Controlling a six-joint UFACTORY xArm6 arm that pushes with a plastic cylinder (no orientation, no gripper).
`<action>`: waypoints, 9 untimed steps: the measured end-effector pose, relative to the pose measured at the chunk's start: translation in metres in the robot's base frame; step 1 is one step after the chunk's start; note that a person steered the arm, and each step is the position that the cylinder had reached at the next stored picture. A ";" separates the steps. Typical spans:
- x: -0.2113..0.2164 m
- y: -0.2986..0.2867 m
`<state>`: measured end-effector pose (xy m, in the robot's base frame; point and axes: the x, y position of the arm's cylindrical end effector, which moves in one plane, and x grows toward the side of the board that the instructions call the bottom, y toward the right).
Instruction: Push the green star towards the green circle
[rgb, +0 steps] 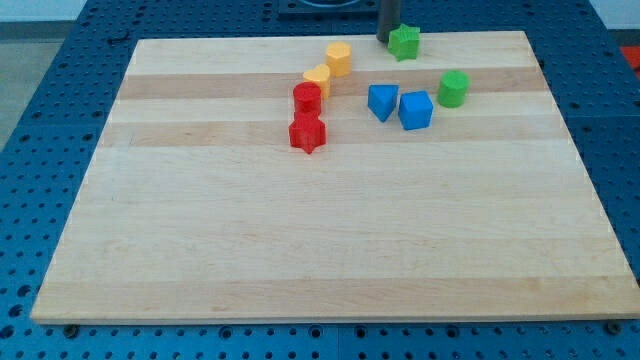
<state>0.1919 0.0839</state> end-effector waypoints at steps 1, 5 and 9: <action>0.001 0.005; 0.000 0.052; 0.011 0.043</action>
